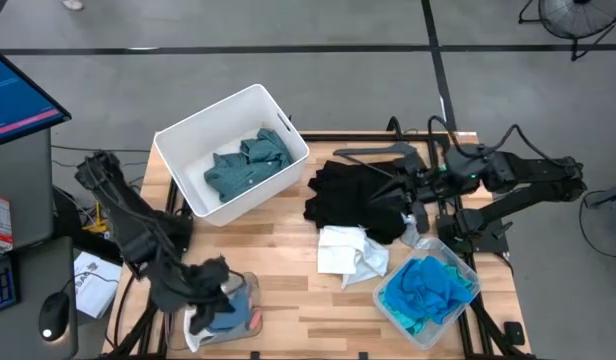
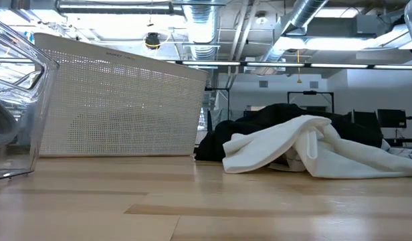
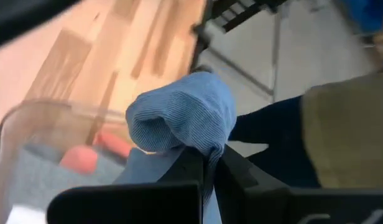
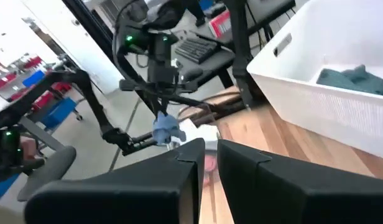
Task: Pick & Place Cloths
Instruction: Put the blue sock into the left transparent bin
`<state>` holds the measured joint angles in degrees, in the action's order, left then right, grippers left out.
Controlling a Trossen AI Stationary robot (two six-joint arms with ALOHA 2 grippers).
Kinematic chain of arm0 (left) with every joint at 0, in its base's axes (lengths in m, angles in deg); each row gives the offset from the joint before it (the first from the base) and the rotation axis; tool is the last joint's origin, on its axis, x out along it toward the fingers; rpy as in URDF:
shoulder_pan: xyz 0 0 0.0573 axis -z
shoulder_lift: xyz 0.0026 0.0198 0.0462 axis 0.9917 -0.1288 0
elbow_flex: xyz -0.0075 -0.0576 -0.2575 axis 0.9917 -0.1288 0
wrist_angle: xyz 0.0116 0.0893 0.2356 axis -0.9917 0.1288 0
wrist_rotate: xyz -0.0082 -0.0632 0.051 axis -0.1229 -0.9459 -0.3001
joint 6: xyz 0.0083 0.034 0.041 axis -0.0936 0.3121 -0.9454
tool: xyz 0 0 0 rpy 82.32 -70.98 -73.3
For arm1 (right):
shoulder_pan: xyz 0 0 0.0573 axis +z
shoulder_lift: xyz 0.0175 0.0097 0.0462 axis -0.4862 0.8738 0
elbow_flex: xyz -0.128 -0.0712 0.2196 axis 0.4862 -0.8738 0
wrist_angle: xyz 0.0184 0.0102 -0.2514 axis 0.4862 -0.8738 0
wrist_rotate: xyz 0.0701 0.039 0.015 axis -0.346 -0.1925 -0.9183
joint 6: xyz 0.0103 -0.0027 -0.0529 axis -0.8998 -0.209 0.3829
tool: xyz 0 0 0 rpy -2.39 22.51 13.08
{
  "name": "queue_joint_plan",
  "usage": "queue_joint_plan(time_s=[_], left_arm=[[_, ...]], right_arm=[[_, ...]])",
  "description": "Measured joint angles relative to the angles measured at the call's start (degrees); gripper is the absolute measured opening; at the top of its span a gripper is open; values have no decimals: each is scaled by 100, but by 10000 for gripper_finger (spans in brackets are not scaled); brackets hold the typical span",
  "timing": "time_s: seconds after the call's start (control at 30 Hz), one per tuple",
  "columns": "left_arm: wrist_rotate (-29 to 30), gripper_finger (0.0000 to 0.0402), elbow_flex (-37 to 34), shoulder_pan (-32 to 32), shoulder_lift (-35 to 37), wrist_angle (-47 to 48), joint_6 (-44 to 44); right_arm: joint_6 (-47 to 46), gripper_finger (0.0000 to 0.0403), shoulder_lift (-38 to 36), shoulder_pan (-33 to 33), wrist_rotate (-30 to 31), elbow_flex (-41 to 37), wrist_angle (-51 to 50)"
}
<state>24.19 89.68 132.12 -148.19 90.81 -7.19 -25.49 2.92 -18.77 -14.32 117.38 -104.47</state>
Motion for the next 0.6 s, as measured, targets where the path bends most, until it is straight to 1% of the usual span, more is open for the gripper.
queue_joint_plan(time_s=[0.07,0.13,0.2,0.33,0.47,0.6], left_arm=[[-256,0,0,15,-253,46,169],[-617,0,0,15,-516,120,194],[-827,0,0,15,-752,251,195],[-1032,0,0,-16,-1188,495,194],[-1212,0,0,-18,-1480,609,186],[-1236,0,0,-18,-1685,1233,279]], right_arm=[[-1,43,85,-11,2,18,33],[-1,43,133,-43,0,11,-88],[-5,42,211,-68,2,12,-110],[-3,43,311,-144,0,10,-202],[-5,43,395,-204,2,10,-328],[-5,43,445,-294,2,14,-373]])
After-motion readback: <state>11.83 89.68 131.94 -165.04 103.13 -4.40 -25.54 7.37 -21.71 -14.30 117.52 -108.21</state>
